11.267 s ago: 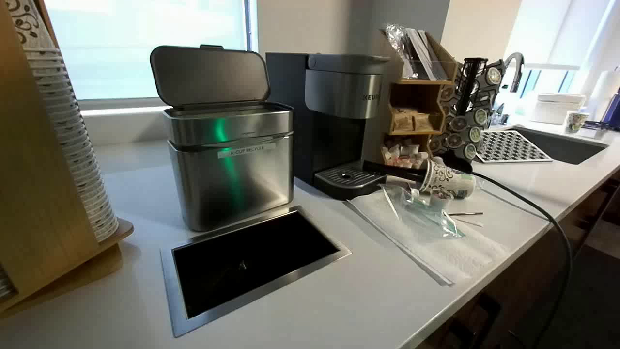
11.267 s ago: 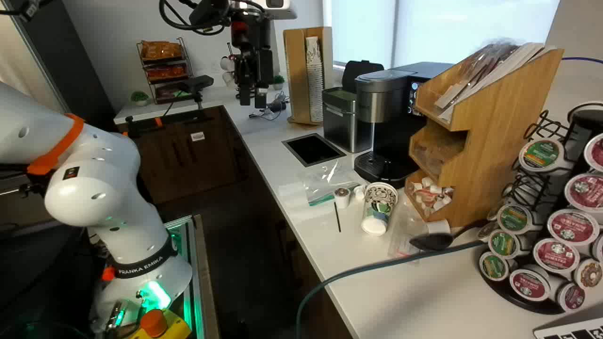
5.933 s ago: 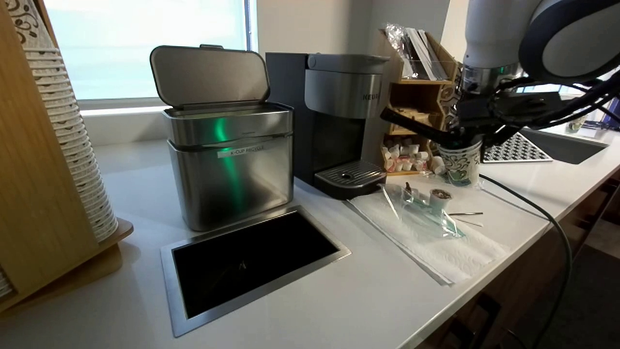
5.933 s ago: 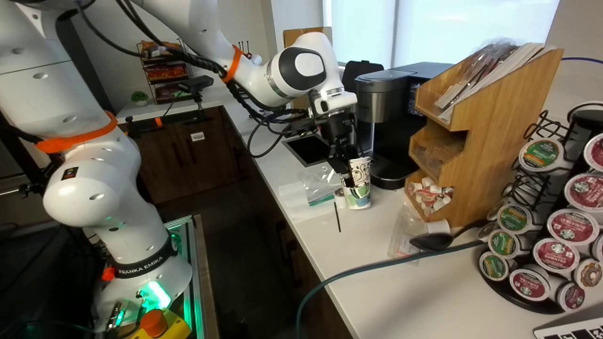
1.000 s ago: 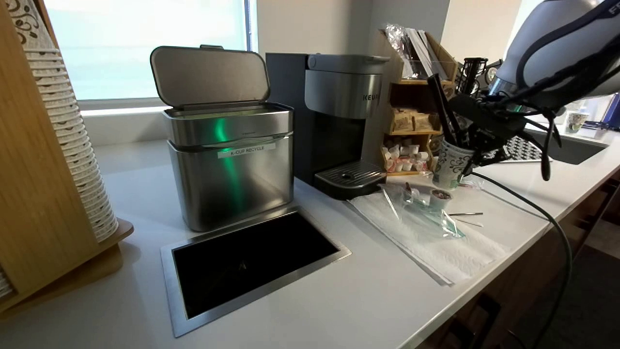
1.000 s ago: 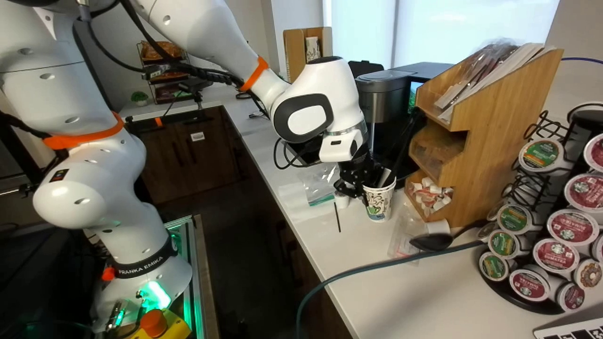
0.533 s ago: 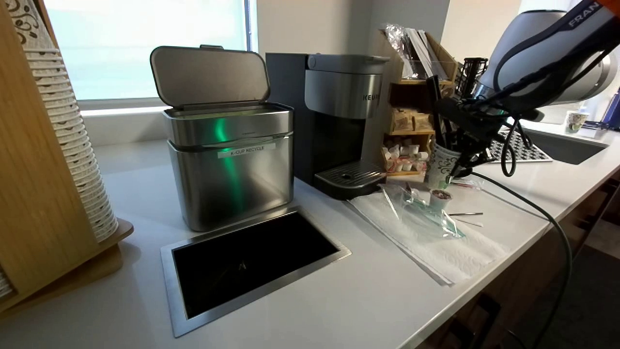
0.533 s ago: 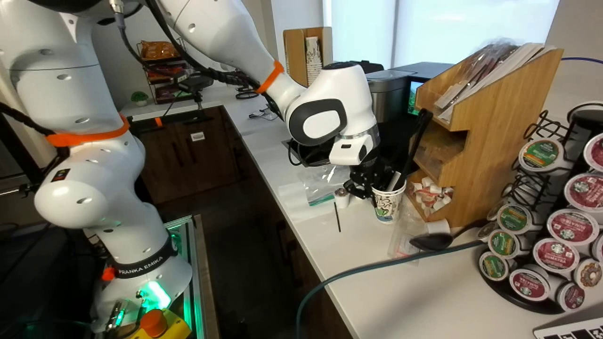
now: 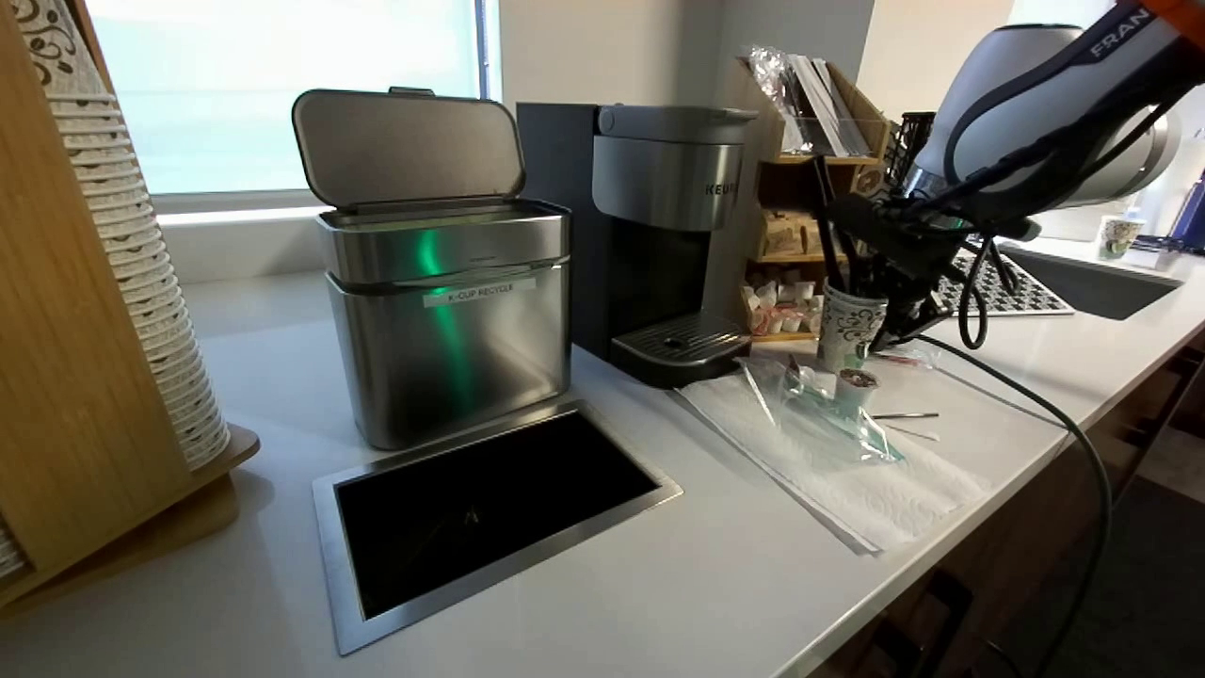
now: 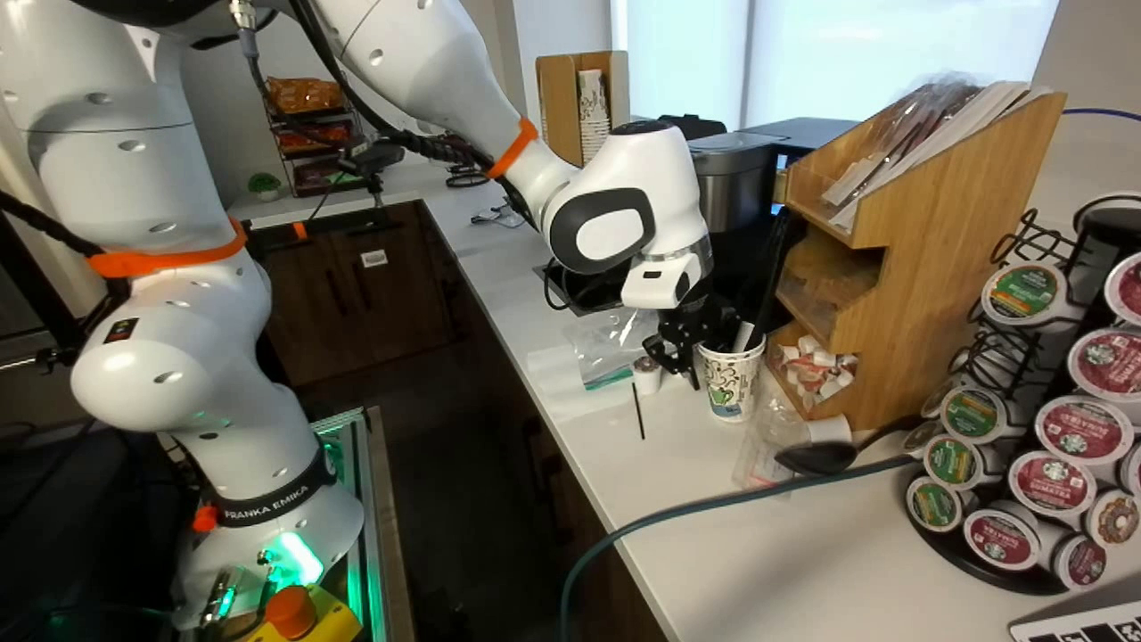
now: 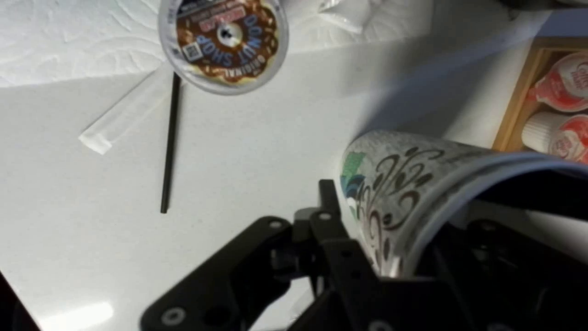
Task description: Place the stacked coffee cups on the left upright then put the black tongs on top of the wooden stand.
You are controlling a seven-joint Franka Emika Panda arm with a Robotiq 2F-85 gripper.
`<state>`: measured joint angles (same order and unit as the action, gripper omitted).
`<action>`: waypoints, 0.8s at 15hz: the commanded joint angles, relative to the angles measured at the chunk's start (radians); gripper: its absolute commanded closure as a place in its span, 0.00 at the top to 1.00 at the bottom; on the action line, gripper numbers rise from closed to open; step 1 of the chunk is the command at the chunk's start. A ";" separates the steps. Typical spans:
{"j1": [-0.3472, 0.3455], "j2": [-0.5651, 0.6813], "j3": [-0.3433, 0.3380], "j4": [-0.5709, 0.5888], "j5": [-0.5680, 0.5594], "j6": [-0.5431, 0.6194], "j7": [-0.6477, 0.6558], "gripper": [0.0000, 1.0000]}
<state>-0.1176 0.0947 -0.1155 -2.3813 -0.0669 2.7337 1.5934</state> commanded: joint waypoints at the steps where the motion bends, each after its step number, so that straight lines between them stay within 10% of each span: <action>1: 0.033 -0.009 -0.023 -0.003 -0.055 0.013 0.041 0.63; 6: 0.048 -0.043 -0.041 -0.009 -0.193 0.028 0.108 0.99; 12: 0.036 -0.111 -0.028 -0.024 -0.381 0.034 0.230 1.00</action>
<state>-0.0858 0.0310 -0.1436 -2.3757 -0.3692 2.7478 1.7503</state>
